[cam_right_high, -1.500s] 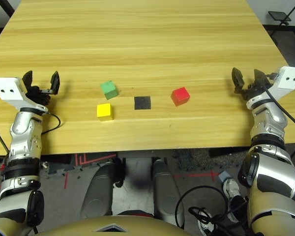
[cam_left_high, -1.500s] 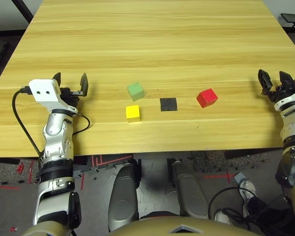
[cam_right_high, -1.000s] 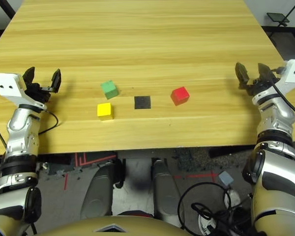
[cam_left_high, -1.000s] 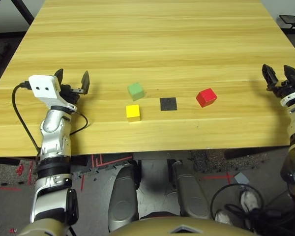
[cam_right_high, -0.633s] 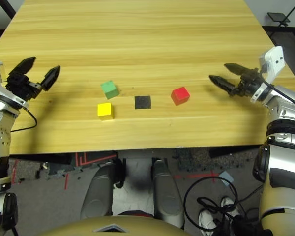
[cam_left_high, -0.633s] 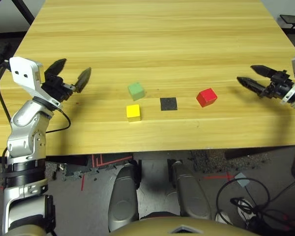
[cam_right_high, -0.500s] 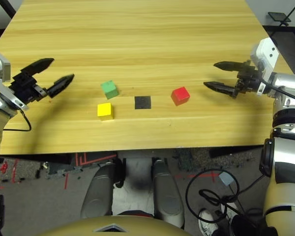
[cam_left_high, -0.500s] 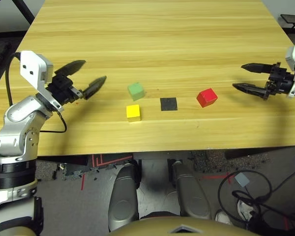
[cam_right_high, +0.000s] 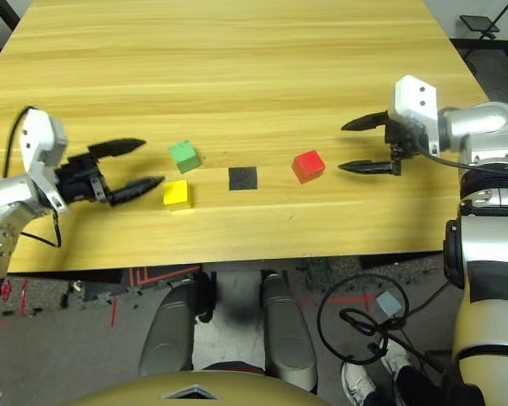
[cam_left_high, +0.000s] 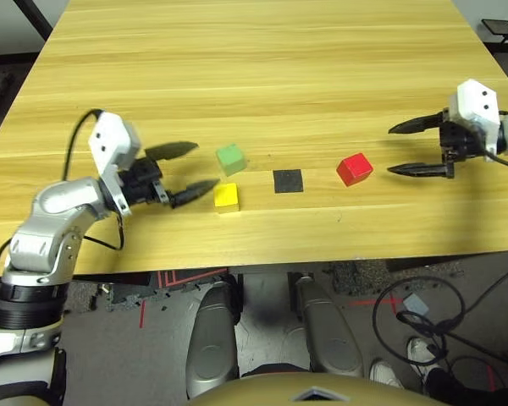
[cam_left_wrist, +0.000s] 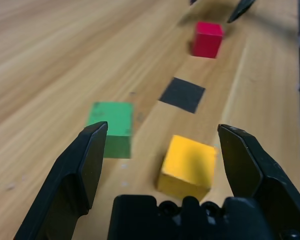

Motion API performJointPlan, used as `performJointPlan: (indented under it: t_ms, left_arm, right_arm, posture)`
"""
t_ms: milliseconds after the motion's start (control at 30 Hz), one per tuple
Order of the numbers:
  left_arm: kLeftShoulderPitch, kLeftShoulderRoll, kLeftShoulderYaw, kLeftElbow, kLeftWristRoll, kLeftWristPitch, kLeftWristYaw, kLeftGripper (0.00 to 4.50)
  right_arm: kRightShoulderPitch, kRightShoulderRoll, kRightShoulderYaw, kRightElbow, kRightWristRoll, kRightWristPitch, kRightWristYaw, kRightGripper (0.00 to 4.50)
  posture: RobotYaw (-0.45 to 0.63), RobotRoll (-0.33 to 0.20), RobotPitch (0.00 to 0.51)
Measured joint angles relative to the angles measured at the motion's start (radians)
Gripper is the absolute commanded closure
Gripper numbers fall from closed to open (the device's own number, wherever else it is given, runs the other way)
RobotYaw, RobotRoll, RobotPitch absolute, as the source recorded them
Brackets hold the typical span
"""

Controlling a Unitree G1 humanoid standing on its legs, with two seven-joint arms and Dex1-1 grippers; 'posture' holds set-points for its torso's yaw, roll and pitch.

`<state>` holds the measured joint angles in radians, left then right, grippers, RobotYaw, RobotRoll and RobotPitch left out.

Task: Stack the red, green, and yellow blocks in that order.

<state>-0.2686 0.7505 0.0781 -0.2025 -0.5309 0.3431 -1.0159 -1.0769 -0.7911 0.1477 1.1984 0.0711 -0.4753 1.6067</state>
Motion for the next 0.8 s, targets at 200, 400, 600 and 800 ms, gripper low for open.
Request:
performJointPlan:
  t_ms: [200,400,600,800]
  left_arm:
    - [0.001,-0.011,-0.019,0.000,0.029,-0.023,-0.010,0.02]
    - [0.016,-0.011,-0.021,-0.012,0.057,-0.035,-0.011,0.02]
    - [0.031,-0.010,-0.020,-0.049,0.061,-0.034,-0.008,0.02]
    - [0.051,-0.013,-0.019,-0.093,0.059,-0.026,0.027,0.00]
  right_arm:
    - [-0.030,0.047,0.044,0.023,0.000,-0.018,0.000,0.00]
    - [-0.044,0.080,0.078,0.034,-0.001,-0.029,0.000,0.00]
    - [-0.055,0.115,0.119,0.054,-0.001,-0.042,0.000,0.00]
    - [-0.061,0.122,0.149,0.059,0.002,-0.048,0.001,1.64]
  posture:
    - [0.22,-0.059,0.252]
    - [0.26,-0.058,0.261]
    - [0.30,-0.058,0.267]
    - [0.31,-0.057,0.270]
